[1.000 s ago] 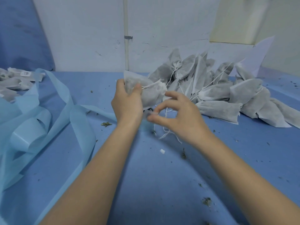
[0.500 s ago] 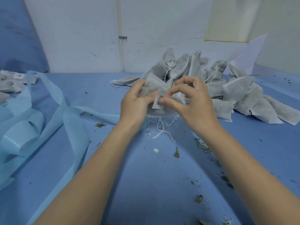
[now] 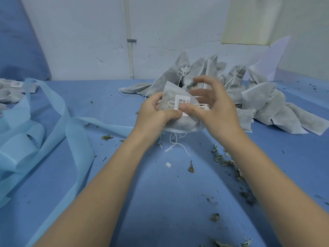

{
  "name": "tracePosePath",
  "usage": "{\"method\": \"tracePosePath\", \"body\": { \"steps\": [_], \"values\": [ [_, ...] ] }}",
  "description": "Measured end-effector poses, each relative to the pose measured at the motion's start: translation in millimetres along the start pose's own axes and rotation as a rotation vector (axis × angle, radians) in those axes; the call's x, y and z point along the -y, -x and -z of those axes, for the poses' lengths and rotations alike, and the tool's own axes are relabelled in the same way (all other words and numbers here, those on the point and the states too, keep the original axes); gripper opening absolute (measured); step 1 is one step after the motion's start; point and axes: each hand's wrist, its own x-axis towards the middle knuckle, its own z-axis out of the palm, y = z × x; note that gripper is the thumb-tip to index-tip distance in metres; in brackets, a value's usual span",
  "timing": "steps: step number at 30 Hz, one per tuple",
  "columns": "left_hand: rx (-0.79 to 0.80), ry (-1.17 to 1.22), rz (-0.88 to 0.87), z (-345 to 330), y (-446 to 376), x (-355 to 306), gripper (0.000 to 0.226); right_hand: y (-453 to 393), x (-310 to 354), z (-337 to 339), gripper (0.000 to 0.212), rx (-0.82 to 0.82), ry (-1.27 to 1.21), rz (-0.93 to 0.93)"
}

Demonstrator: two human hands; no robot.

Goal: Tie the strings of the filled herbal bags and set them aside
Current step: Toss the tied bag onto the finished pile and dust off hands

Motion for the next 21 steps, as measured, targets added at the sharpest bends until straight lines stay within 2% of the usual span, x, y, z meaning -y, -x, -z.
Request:
{"method": "tracePosePath", "body": {
  "steps": [3,5,9,13,15,17,19,21],
  "values": [
    [0.022,0.016,0.009,-1.4,-0.2,2.6,0.037,-1.6,-0.9,-0.3,0.017,-0.006,-0.119,-0.098],
    [0.039,0.011,0.006,-2.1,-0.7,4.8,0.035,-2.8,-1.7,-2.0,0.006,-0.034,-0.138,-0.103],
    [0.066,0.024,0.003,-7.0,-0.5,6.8,0.033,-2.6,-2.9,-4.1,0.011,-0.137,-0.163,-0.124],
    [0.014,0.026,0.025,-12.8,0.3,7.8,0.026,-1.2,-6.2,-7.7,0.012,-0.226,-0.112,-0.114],
    [-0.056,0.033,0.048,-16.7,1.4,8.0,0.022,-0.2,-7.1,-6.7,0.009,-0.167,-0.067,-0.111],
    [-0.141,0.064,0.066,-19.4,1.3,7.9,0.021,1.6,-6.1,-3.7,0.007,-0.036,-0.144,-0.118],
    [-0.220,0.088,0.063,-20.4,0.2,6.7,0.012,2.5,-5.2,-1.4,0.028,0.071,-0.164,-0.088],
    [-0.296,0.072,0.063,-19.1,-2.1,6.8,0.013,4.3,-5.2,-4.5,0.046,0.074,-0.160,-0.063]
  ]
}}
